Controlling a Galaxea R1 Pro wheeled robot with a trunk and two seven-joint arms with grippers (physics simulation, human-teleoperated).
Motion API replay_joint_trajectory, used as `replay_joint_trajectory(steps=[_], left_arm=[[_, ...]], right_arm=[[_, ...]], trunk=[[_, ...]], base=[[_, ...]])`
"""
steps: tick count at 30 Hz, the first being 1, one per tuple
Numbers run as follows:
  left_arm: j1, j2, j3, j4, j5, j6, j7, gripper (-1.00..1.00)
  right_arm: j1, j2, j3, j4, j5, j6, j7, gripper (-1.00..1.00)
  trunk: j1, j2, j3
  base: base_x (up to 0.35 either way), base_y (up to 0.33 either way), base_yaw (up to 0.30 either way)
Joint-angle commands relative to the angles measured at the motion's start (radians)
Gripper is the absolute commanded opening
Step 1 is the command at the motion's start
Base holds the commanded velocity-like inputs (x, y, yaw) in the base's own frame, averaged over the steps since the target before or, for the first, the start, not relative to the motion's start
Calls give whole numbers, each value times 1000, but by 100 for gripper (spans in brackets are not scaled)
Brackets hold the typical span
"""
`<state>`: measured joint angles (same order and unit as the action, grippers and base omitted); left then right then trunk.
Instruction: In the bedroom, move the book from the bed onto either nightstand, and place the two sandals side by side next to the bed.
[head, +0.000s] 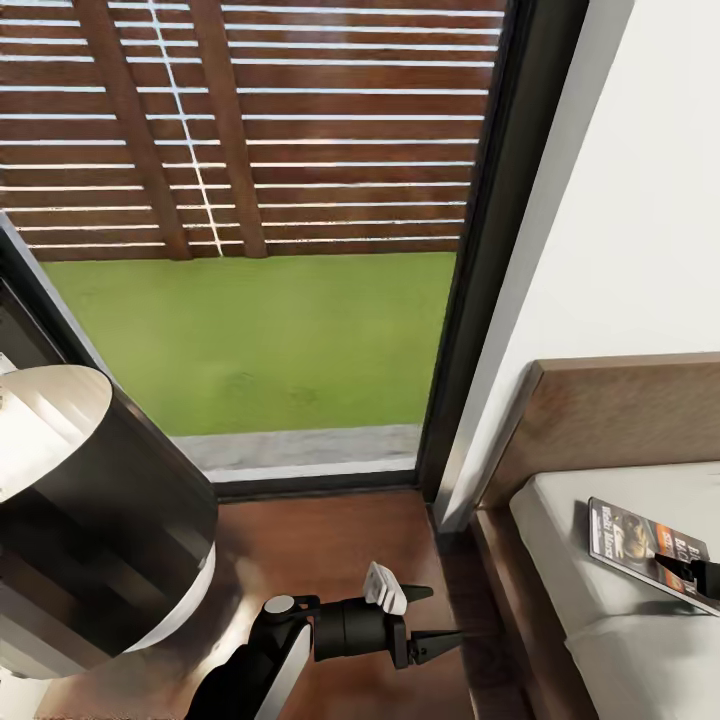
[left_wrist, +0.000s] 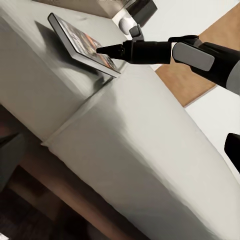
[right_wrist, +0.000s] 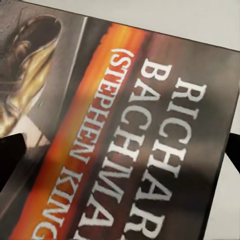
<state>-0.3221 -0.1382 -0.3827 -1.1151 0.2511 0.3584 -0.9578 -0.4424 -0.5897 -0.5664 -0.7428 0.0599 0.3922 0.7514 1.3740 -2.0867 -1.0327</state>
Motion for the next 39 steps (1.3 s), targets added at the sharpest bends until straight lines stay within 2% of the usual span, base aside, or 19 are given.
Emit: replay_joint_trajectory(steps=[1,7,15,39], left_arm=[[0,0,-1,0,8,10,-1,100],[-1,0,-1,0,8,10,-1,100],[-1,0,-1,0,8,10,-1,100],[-1,0,-1,1,8,10,-1,100]], right_arm=[[-1,1,-4,-1,5,7,7,100],[-1,1,-3,-1,5,7,8,100],[-1,1,-3,-1,6,-23,8,100],[-1,2,-1,-6,8,-27,9,100]], trunk=[[0,0,-1],[0,0,-5],[0,0,-6],[0,0,-11]], base=[[0,0,144],[0,0,161],[0,0,12],[0,0,54]])
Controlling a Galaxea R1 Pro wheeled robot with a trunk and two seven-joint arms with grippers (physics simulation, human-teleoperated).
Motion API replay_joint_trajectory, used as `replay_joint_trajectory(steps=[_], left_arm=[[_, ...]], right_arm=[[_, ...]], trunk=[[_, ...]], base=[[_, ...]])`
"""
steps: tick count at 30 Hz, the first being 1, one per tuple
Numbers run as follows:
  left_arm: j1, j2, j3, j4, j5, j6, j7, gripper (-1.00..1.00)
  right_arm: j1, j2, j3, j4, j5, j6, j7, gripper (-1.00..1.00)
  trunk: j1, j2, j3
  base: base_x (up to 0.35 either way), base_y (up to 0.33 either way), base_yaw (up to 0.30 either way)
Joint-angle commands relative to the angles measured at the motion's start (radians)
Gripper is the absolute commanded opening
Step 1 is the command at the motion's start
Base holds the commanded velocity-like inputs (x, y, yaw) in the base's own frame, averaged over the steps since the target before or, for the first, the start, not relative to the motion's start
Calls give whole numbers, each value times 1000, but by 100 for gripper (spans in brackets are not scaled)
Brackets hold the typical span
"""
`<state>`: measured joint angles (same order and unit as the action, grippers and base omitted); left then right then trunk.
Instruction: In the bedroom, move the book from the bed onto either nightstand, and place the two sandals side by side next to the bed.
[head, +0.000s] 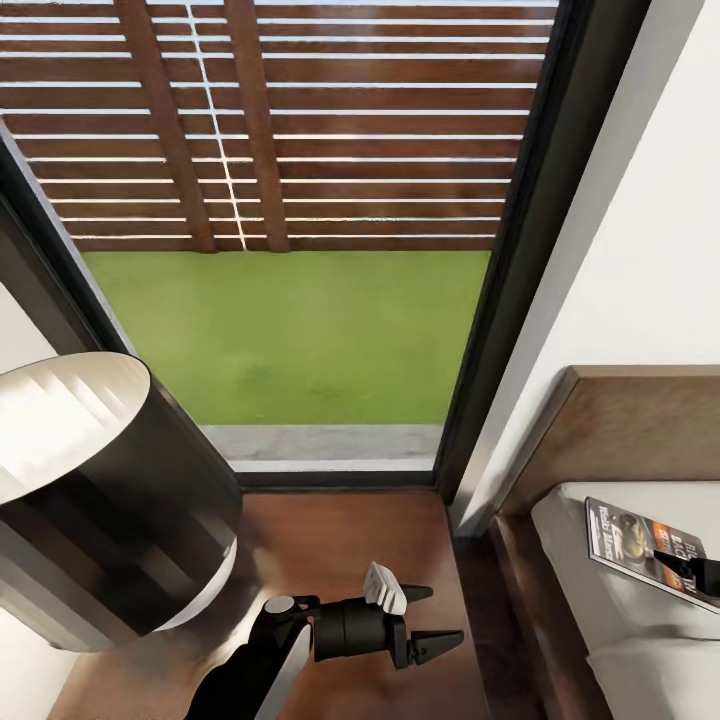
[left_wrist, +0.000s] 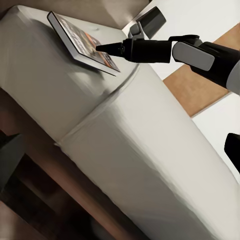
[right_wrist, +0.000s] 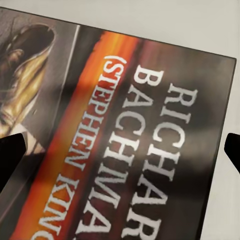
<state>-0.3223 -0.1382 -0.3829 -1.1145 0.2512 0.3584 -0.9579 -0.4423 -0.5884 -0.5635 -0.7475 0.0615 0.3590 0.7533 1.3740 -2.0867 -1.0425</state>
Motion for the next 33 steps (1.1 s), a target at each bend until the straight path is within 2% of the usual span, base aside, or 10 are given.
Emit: replay_joint_trajectory(steps=[1,12,13,17,20,33], left_arm=[[-1,0,-1,0,8,10,-1,100],[-1,0,-1,0,8,10,0,100],[-1,0,-1,0,8,10,-1,100],[-1,0,-1,0,8,10,-1,100],[-1,0,-1,0,8,10,-1,100],[-1,0,-1,0,8,10,-1,100]], right_arm=[[-1,1,-4,-1,7,6,7,100],[-1,1,1,-2,11,-5,8,100],[-1,1,11,-2,12,-6,8,100],[-1,1,101,-34,12,-8,8,100],[-1,1,123,-52,12,-9,8,100],[-1,1,134,-62,13,-9,8,100]], trunk=[[0,0,-1],[0,0,-1],[0,0,-1],[0,0,-1],[0,0,-1],[0,0,-1]], base=[[0,0,0],[0,0,0],[0,0,0],[0,0,0],[0,0,0],[0,0,0]])
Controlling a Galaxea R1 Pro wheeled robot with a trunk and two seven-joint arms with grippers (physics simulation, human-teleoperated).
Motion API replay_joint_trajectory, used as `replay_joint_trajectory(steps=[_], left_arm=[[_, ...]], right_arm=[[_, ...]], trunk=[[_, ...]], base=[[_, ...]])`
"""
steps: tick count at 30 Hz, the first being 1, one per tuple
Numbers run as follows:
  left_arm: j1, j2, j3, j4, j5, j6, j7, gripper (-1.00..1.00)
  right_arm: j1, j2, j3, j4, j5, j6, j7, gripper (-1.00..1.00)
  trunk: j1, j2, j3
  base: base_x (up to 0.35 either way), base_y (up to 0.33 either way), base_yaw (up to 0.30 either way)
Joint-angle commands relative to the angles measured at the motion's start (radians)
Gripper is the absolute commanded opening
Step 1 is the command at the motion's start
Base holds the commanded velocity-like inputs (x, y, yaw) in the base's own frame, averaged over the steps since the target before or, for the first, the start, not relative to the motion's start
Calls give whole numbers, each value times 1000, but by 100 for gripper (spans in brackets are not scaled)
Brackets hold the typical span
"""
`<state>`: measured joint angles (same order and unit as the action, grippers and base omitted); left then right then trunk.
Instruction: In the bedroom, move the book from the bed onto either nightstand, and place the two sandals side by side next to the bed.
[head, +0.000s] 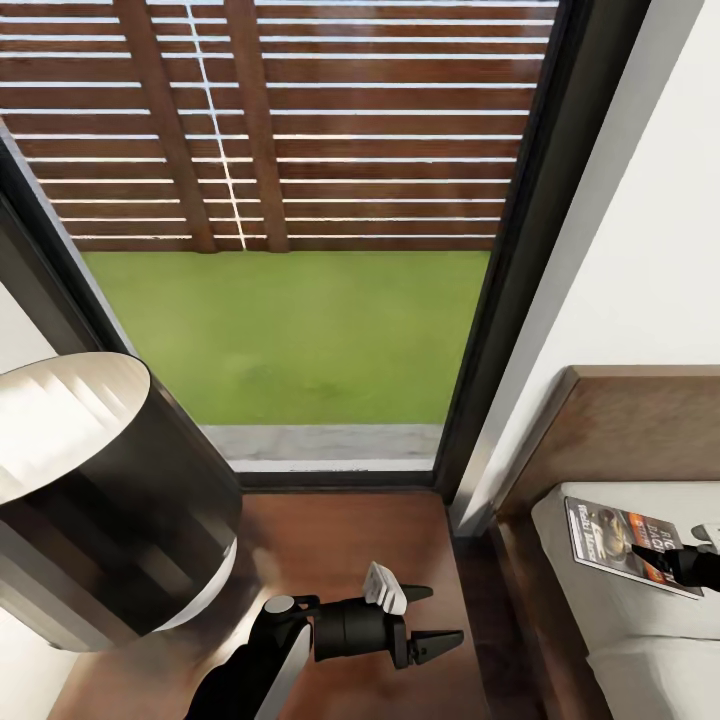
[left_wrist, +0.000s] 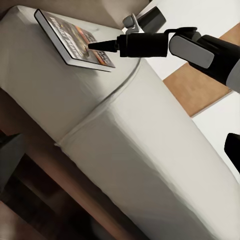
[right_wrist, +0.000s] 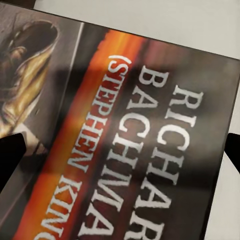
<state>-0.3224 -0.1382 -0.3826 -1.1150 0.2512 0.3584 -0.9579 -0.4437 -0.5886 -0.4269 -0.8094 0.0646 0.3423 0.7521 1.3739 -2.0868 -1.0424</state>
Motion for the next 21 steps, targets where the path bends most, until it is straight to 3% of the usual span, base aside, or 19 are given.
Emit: replay_joint_trajectory(steps=[1,21], left_arm=[[-1,0,-1,0,8,10,-1,100],[0,0,-1,1,8,10,-1,100]], right_arm=[[0,1,-2,0,10,8,9,100],[0,1,-1,0,10,8,9,100]], trunk=[[0,0,-1],[8,-14,-7]], base=[[0,0,0],[0,0,0]])
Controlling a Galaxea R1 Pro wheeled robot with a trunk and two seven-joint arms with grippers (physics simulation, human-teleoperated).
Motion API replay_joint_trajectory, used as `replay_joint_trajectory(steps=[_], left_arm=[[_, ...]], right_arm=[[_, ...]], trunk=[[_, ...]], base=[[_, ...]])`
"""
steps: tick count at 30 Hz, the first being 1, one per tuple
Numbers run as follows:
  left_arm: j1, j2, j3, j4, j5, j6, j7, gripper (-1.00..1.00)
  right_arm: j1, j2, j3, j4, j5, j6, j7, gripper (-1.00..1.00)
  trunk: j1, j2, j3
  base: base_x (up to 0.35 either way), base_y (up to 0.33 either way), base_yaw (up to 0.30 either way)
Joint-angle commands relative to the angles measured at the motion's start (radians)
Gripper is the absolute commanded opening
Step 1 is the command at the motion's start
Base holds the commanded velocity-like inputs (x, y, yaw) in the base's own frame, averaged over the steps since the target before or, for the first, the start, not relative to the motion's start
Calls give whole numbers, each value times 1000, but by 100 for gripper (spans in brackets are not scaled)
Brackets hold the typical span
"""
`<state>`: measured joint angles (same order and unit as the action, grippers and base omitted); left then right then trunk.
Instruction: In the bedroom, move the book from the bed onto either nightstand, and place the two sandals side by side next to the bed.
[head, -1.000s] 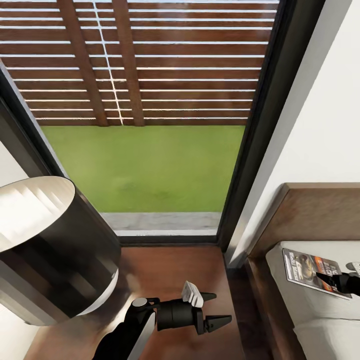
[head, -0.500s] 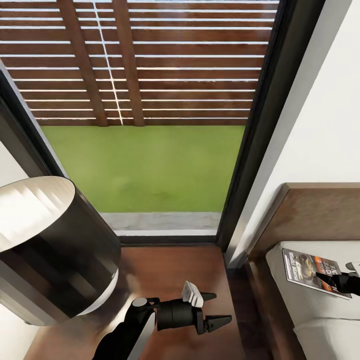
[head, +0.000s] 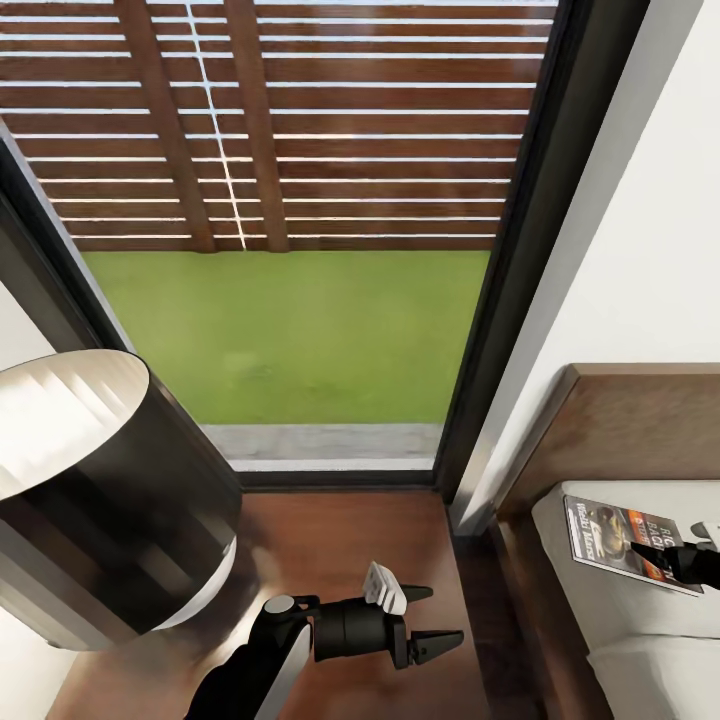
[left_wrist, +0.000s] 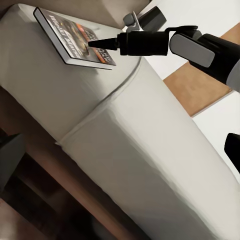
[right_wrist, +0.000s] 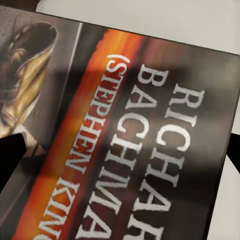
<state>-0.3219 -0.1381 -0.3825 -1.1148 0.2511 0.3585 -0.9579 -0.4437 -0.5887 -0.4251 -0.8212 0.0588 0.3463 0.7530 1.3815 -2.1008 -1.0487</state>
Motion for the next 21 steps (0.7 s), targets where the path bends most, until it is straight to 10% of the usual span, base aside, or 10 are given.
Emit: replay_joint_trajectory(steps=[1,21], left_arm=[[-1,0,-1,1,8,10,-1,100],[-1,0,-1,0,8,10,-1,100]], right_arm=[[0,1,-3,11,16,4,8,100],[0,1,66,10,16,3,8,100]], trunk=[[0,0,-1],[0,0,-1]], base=[[0,0,0],[0,0,0]])
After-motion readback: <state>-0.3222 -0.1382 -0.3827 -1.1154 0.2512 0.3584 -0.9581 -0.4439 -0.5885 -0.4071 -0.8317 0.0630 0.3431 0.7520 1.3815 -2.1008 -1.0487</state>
